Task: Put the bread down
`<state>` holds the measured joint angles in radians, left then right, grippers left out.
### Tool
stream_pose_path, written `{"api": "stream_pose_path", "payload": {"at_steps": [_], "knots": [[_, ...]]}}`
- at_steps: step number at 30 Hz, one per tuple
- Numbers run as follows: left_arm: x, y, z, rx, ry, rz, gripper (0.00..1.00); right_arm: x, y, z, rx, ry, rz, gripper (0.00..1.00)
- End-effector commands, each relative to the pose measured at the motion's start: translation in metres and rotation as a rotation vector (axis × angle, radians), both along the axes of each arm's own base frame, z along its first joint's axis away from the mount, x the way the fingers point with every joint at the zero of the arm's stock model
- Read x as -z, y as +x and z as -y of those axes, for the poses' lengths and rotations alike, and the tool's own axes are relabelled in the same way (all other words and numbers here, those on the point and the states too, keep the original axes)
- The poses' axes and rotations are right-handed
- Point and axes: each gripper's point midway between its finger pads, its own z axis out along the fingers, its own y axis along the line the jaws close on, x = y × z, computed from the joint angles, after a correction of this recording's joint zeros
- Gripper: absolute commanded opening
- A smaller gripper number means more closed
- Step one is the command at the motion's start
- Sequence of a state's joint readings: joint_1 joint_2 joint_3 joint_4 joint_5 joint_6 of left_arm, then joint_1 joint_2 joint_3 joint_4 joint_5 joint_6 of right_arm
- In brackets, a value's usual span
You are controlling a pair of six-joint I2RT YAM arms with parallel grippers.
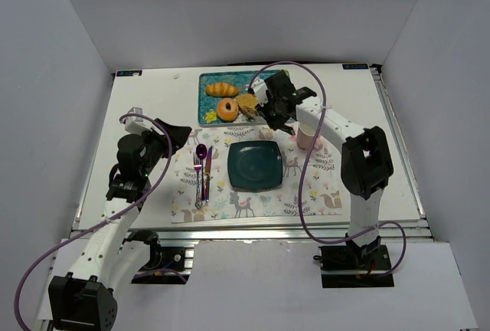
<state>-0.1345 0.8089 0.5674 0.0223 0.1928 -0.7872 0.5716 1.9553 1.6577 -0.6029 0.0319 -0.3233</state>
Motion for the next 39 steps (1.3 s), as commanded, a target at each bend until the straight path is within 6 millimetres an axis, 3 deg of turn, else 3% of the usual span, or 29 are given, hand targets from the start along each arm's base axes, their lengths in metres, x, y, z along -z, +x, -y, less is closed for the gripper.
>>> {"api": "stream_pose_path", "payload": {"at_steps": [1,6,9,12,19,26,30,36,37,38,39], "knots": [[-0.007,-0.002,-0.001,-0.009,-0.007,0.024,0.69,-0.003,0.007,-0.004,0.008,-0.01,0.032,0.32],[-0.008,-0.003,-0.002,-0.012,-0.004,0.027,0.69,-0.005,0.004,-0.008,-0.012,0.003,0.018,0.22],[-0.009,-0.003,-0.002,-0.013,-0.005,0.03,0.69,-0.016,0.005,-0.011,-0.021,0.029,0.036,0.14],[-0.01,-0.004,-0.002,-0.011,-0.003,0.032,0.69,-0.036,0.007,-0.016,-0.036,0.093,0.059,0.08],[-0.013,-0.002,-0.002,-0.01,-0.004,0.036,0.69,-0.086,0.02,-0.008,-0.016,0.199,0.153,0.03],[-0.016,0.0,-0.001,-0.009,-0.007,0.04,0.69,-0.087,0.012,-0.001,-0.024,0.227,0.155,0.02],[-0.016,0.0,-0.001,-0.009,0.0,0.036,0.69,-0.094,-0.008,0.001,-0.064,0.264,0.14,0.02],[-0.012,-0.002,-0.002,-0.016,-0.012,0.04,0.69,-0.086,-0.081,0.017,-0.211,0.3,0.09,0.02],[-0.011,-0.002,-0.002,-0.013,-0.014,0.041,0.69,-0.092,-0.095,0.023,-0.228,0.309,0.098,0.02],[-0.01,-0.002,-0.002,-0.013,-0.017,0.038,0.69,-0.076,-0.11,0.029,-0.245,0.292,0.059,0.02],[-0.009,-0.002,-0.001,-0.01,-0.019,0.039,0.69,-0.073,-0.121,0.03,-0.265,0.303,0.043,0.02]]}}
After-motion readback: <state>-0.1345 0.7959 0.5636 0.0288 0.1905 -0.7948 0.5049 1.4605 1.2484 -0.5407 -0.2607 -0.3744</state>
